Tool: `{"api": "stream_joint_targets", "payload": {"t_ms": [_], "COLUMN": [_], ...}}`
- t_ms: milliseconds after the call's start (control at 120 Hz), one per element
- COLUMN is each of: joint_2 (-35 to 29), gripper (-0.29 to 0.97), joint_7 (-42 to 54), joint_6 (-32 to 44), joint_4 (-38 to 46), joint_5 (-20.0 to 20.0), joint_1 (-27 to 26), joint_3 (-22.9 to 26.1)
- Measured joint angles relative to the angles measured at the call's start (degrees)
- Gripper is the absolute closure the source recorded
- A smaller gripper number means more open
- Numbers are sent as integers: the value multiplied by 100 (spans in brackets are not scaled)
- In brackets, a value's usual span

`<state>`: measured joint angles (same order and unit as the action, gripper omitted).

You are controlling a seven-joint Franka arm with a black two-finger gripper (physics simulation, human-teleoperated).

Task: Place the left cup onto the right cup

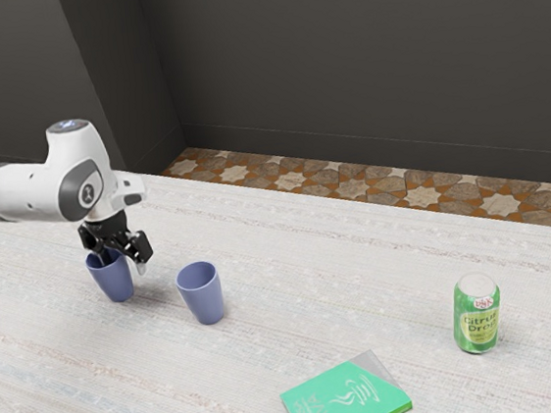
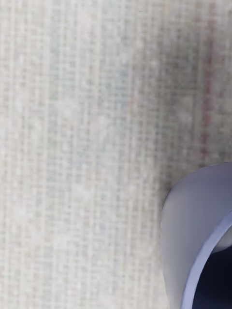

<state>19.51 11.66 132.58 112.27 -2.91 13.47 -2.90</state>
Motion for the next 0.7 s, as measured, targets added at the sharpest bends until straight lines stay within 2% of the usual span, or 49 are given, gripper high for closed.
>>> {"api": "stream_joint_targets", "payload": {"t_ms": [92,383,525,700], "joint_2": [54,75,75,53], "gripper": [14,61,71,75], "joint_7": [45,151,188,260], "joint_6": [46,99,108,115], "joint_4": [-8,5,7,-1], "joint_5": [51,148,157,149], "joint_1": [20,83,89,85], "joint_3": [0,-11,-17,-18]}}
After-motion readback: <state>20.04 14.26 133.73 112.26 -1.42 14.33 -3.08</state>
